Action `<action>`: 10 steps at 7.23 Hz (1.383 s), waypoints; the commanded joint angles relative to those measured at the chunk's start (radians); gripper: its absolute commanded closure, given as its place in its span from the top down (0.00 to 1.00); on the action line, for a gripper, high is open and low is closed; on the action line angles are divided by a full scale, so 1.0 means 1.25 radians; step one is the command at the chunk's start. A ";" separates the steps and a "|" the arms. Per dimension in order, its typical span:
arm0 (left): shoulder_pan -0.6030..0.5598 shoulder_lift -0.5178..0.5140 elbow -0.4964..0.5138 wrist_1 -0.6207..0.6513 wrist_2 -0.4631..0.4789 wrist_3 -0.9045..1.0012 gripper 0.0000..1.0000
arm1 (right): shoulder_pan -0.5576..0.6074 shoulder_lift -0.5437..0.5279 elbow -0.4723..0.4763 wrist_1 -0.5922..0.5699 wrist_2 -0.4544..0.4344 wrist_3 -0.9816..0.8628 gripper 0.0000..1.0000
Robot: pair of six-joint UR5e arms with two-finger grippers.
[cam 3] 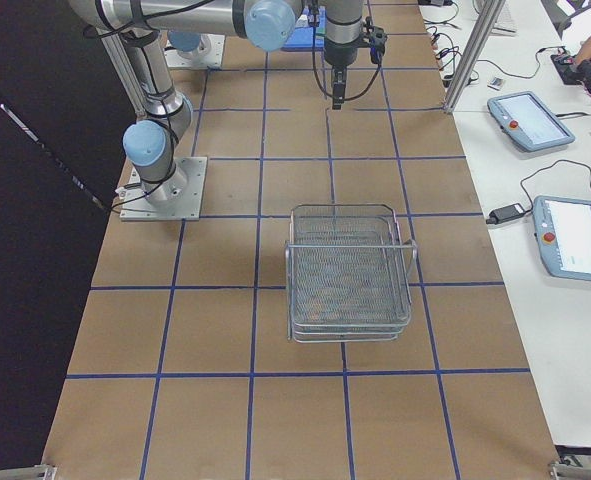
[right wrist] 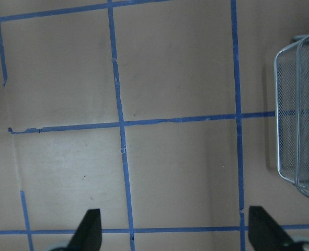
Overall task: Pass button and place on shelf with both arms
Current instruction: 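Lift the red push button and carry it toward the table center, then hold the button out with the left gripper while the right gripper approaches it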
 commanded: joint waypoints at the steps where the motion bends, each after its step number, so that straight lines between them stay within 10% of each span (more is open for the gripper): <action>1: -0.078 -0.033 -0.077 0.080 -0.281 0.005 0.00 | -0.136 0.003 0.013 0.156 0.217 -0.080 1.00; 6: -0.159 -0.100 -0.088 0.170 -0.371 0.010 0.00 | -0.152 0.013 0.040 0.521 0.563 -0.222 1.00; 10: -0.175 -0.101 -0.088 0.195 -0.365 0.010 0.00 | -0.002 0.019 0.061 0.557 0.625 -0.252 1.00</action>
